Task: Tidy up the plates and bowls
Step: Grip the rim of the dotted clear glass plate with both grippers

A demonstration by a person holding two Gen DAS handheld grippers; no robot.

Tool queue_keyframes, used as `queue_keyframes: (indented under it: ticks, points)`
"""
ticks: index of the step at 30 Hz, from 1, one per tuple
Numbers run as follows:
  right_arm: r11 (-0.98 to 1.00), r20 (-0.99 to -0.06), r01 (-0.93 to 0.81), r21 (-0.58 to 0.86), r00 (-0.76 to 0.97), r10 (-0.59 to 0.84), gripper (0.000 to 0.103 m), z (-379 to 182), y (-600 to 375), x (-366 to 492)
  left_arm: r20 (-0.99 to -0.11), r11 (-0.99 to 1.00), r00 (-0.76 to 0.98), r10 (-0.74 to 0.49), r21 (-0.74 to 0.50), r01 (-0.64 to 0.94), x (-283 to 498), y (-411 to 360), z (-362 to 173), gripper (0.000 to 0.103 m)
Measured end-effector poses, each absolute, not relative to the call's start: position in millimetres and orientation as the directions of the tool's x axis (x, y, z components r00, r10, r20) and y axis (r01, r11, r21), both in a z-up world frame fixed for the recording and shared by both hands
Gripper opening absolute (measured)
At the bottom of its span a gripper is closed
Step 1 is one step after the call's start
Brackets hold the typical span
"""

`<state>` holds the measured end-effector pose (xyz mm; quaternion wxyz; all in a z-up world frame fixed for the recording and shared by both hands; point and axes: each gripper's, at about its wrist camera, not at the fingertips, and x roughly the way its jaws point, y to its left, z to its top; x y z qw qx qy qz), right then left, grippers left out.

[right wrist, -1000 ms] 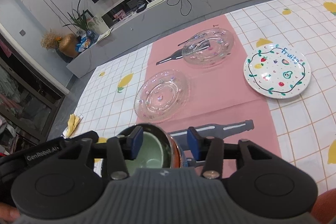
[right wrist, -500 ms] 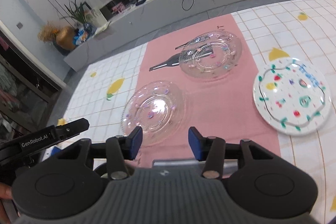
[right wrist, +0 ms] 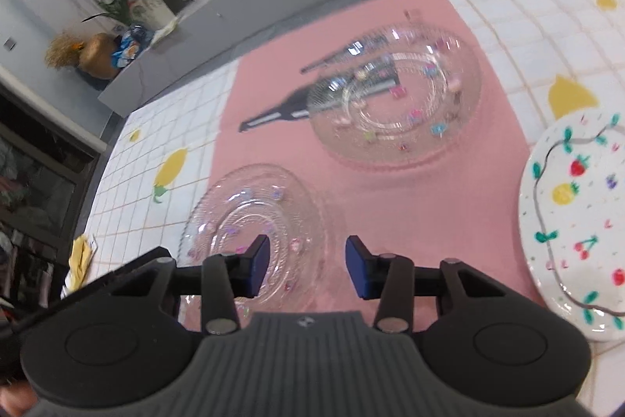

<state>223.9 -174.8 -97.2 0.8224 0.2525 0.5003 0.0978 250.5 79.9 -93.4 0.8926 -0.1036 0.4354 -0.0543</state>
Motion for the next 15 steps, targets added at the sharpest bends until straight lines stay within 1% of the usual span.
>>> queue_keyframes:
  ticks: [3, 6, 10, 13, 14, 15]
  points:
    - [0.838, -0.785, 0.139, 0.527, 0.458, 0.418, 0.043, -111, -179, 232, -0.776, 0.965, 0.599, -0.196, -0.262, -0.024, 256, 82, -101, 0.041]
    - [0.825, -0.771, 0.140, 0.548, 0.467, 0.433, 0.042, -113, -180, 233, -0.786, 0.954, 0.581, -0.214, -0.295, -0.048, 260, 84, -107, 0.041]
    - [0.826, -0.766, 0.124, 0.550, 0.468, 0.440, 0.032, -114, -175, 234, -0.790, 0.957, 0.576, -0.210, -0.288, -0.046, 261, 81, -112, 0.041]
    - [0.818, -0.755, 0.112, 0.564, 0.471, 0.456, 0.030, -115, -170, 234, -0.789, 0.958, 0.577, -0.209, -0.283, -0.039, 262, 80, -112, 0.040]
    - [0.816, -0.753, 0.109, 0.568, 0.470, 0.461, 0.029, -116, -168, 234, -0.789, 0.958, 0.578, -0.209, -0.284, -0.041, 262, 80, -113, 0.035]
    - [0.813, -0.750, 0.106, 0.573, 0.467, 0.468, 0.025, -117, -167, 234, -0.789, 0.958, 0.578, -0.206, -0.283, -0.045, 262, 81, -113, 0.032]
